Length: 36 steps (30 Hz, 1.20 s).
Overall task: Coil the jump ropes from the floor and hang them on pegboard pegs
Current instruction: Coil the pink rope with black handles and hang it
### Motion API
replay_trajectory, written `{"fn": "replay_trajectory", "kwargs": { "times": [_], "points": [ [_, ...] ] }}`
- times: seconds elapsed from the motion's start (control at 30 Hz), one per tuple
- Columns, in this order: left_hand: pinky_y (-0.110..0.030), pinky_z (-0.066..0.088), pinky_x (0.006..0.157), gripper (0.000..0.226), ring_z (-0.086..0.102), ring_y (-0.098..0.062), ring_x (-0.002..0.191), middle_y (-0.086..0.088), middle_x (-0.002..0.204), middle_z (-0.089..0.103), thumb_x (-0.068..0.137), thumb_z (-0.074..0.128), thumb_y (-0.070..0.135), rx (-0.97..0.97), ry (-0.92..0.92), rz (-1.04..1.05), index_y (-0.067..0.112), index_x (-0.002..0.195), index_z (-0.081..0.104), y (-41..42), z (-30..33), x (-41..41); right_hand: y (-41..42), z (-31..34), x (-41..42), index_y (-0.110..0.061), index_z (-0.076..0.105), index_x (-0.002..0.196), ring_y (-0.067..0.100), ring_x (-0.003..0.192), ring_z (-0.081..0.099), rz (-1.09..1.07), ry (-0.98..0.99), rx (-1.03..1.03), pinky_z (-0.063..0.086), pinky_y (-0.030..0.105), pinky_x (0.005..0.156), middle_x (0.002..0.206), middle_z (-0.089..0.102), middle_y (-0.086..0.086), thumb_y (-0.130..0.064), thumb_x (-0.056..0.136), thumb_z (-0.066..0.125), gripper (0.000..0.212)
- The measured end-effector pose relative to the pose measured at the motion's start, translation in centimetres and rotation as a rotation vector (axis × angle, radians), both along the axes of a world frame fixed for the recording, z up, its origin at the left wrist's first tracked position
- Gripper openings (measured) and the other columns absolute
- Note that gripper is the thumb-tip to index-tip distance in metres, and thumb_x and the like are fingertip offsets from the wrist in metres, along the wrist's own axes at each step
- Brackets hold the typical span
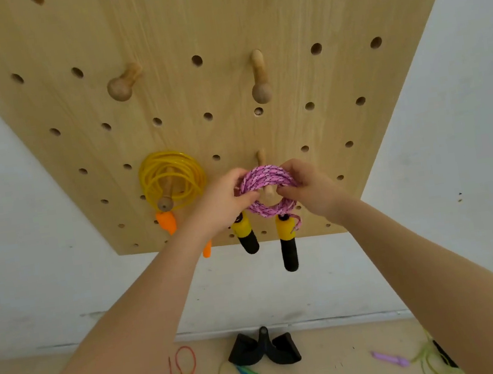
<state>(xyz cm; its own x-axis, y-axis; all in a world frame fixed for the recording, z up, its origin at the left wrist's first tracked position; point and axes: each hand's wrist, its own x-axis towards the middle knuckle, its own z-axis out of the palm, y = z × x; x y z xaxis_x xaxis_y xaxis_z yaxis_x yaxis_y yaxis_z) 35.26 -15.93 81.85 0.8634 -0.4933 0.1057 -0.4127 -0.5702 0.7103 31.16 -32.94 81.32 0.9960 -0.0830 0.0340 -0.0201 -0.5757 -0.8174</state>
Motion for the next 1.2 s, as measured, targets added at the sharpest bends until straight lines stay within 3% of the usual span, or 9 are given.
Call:
{"fn": "replay_trajectory", "kwargs": {
  "times": [0.27,0.37,0.43,0.5,0.67,0.77,0.87,1.0,1.2],
  "points": [
    [-0.039,0.040,0.085,0.035,0.049,-0.030,0.109,-0.012,0.118,0.055,0.089,0.058,0.021,0.228,-0.542,0.280,0.007,0.121,0.051,-2.3,-0.6,3.9,0.7,0.7,3.8,-0.008,0.045,0.110,0.026,0.098,0.048,-0.317,-0.263,-0.710,0.034,0.034,0.059,0.116,0.047,0.010,-0.027,0.092,0.053,0.027],
    [-0.039,0.039,0.079,0.035,0.049,-0.034,0.104,-0.016,0.113,0.054,0.085,0.063,0.023,0.266,-0.616,0.346,0.004,0.112,0.051,-3.0,-1.0,4.8,0.4,0.2,4.5,-0.009,0.037,0.106,0.027,0.077,0.052,-0.357,-0.199,-0.764,0.034,0.034,0.051,0.101,0.052,0.006,-0.030,0.094,0.050,0.027],
    [-0.039,0.039,0.077,0.031,0.051,-0.033,0.103,-0.017,0.113,0.053,0.089,0.059,0.022,0.277,-0.538,0.313,0.002,0.110,0.048,-3.5,-1.6,5.1,0.9,-1.1,4.7,-0.012,0.032,0.097,0.026,0.063,0.049,-0.299,-0.118,-0.770,0.030,0.030,0.045,0.080,0.052,0.004,-0.018,0.097,0.043,0.012],
    [-0.038,0.040,0.077,0.029,0.051,-0.033,0.105,-0.016,0.116,0.052,0.092,0.054,0.023,0.272,-0.426,0.284,0.002,0.111,0.046,-3.4,-2.4,5.2,1.4,-2.4,4.6,-0.012,0.034,0.101,0.027,0.067,0.051,-0.235,-0.040,-0.574,0.032,0.031,0.047,0.075,0.049,0.004,-0.011,0.096,0.041,0.008],
    [-0.038,0.041,0.092,0.055,0.045,-0.030,0.121,-0.015,0.135,0.043,0.090,0.057,0.028,0.072,-0.186,0.244,0.003,0.134,0.035,-1.3,-4.3,3.5,1.5,-3.8,1.8,-0.013,0.028,0.136,0.023,0.094,0.058,-0.288,-0.049,-0.044,0.049,0.036,0.076,0.111,0.054,0.006,-0.027,0.091,0.056,0.055],
    [-0.040,0.045,0.092,0.062,0.045,-0.028,0.121,-0.013,0.138,0.040,0.089,0.058,0.029,-0.015,-0.136,0.268,0.005,0.139,0.029,0.0,-5.5,1.7,2.5,-5.0,-1.2,-0.015,0.028,0.137,0.017,0.095,0.053,-0.386,-0.050,-0.051,0.047,0.034,0.079,0.110,0.051,0.001,-0.038,0.089,0.056,0.061],
    [-0.043,0.049,0.079,0.039,0.056,-0.030,0.100,-0.014,0.118,0.055,0.091,0.054,0.022,0.008,-0.036,0.285,0.004,0.123,0.042,0.4,-7.7,-0.1,2.8,-7.1,-3.5,-0.012,0.049,0.118,0.026,0.089,0.060,-0.406,0.122,-0.123,0.049,0.036,0.075,0.109,0.059,0.006,-0.030,0.092,0.050,0.032],
    [-0.041,0.050,0.073,0.011,0.060,-0.027,0.088,-0.010,0.101,0.063,0.094,0.045,0.019,0.153,0.263,0.027,0.012,0.098,0.053,0.3,-12.2,-2.6,2.1,-10.1,-6.5,-0.006,0.059,0.099,0.034,0.088,0.063,-0.374,0.316,-0.159,0.053,0.043,0.078,0.100,0.065,0.014,-0.021,0.092,0.044,0.022],
    [-0.026,0.048,0.071,0.013,0.061,-0.018,0.088,-0.003,0.103,0.063,0.094,0.042,0.020,0.342,0.524,-0.198,0.018,0.099,0.054,-1.8,-18.9,-7.1,-2.3,-16.6,-10.5,-0.002,0.060,0.099,0.030,0.087,0.064,-0.273,0.555,-0.170,0.052,0.038,0.074,0.102,0.066,0.017,-0.016,0.089,0.042,0.024]
  ]
}}
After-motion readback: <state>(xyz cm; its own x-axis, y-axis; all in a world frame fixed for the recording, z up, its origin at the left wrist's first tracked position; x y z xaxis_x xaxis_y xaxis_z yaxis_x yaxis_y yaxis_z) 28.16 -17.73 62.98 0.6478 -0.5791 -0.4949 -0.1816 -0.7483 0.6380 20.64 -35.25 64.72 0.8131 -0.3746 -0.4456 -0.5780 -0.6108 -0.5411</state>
